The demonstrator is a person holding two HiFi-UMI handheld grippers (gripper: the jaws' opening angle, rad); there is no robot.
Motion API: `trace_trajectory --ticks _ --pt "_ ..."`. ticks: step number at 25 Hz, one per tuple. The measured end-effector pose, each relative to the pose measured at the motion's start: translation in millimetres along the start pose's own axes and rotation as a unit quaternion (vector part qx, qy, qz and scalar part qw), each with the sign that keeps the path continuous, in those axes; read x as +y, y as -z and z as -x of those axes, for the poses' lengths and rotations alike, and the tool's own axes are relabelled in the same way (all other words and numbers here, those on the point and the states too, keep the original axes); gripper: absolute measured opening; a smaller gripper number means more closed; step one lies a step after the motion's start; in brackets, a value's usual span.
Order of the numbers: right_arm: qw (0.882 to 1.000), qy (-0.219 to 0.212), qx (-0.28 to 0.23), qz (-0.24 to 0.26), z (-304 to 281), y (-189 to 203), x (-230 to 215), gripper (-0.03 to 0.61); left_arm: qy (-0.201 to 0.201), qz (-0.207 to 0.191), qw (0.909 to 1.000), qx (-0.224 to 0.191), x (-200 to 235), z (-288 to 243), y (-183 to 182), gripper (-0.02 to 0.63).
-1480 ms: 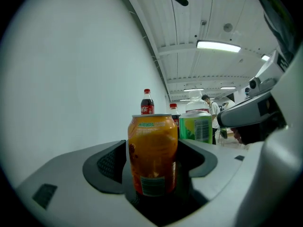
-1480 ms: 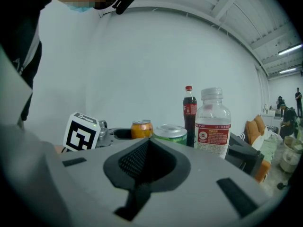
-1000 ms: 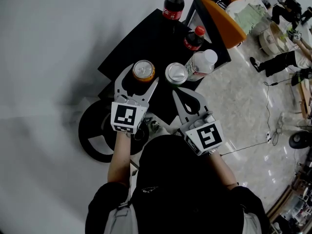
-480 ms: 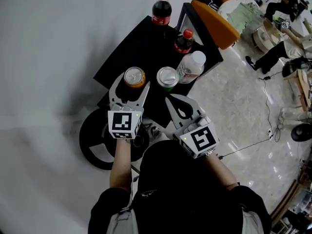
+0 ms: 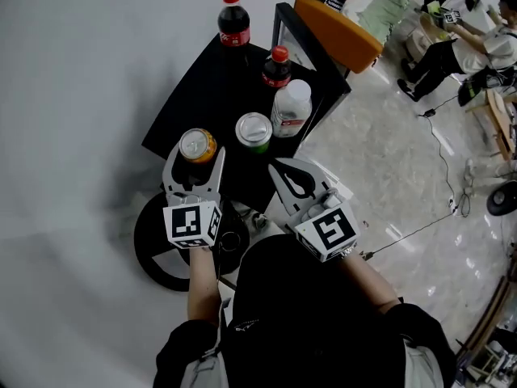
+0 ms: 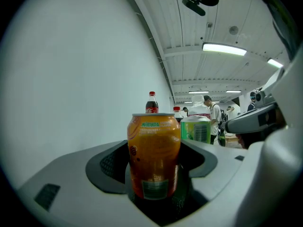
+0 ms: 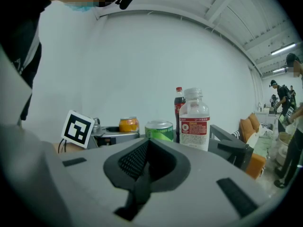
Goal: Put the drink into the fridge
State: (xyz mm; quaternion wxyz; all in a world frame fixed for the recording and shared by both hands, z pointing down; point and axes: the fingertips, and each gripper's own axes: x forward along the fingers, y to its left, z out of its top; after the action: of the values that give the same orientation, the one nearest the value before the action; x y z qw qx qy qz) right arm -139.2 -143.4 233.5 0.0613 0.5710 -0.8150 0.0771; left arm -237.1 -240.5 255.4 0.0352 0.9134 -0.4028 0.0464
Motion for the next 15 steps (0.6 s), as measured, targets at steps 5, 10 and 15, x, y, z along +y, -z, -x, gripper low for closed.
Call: trace_trajectory --ticks 5,10,15 --pt "1.000 -0.006 0.002 0.000 8 2 2 0.014 0.001 0.011 0.9998 -0.018 -7 15 -11 0.328" --pt "1.000 -0.004 -0.007 -0.011 19 8 -4 0.014 0.001 0.018 0.9994 -0.029 -17 26 -19 0.328" --pt "0.999 -0.027 -0.017 -0.019 37 10 -7 0.014 -0.020 0.009 0.9993 -0.031 -38 43 -26 0.328"
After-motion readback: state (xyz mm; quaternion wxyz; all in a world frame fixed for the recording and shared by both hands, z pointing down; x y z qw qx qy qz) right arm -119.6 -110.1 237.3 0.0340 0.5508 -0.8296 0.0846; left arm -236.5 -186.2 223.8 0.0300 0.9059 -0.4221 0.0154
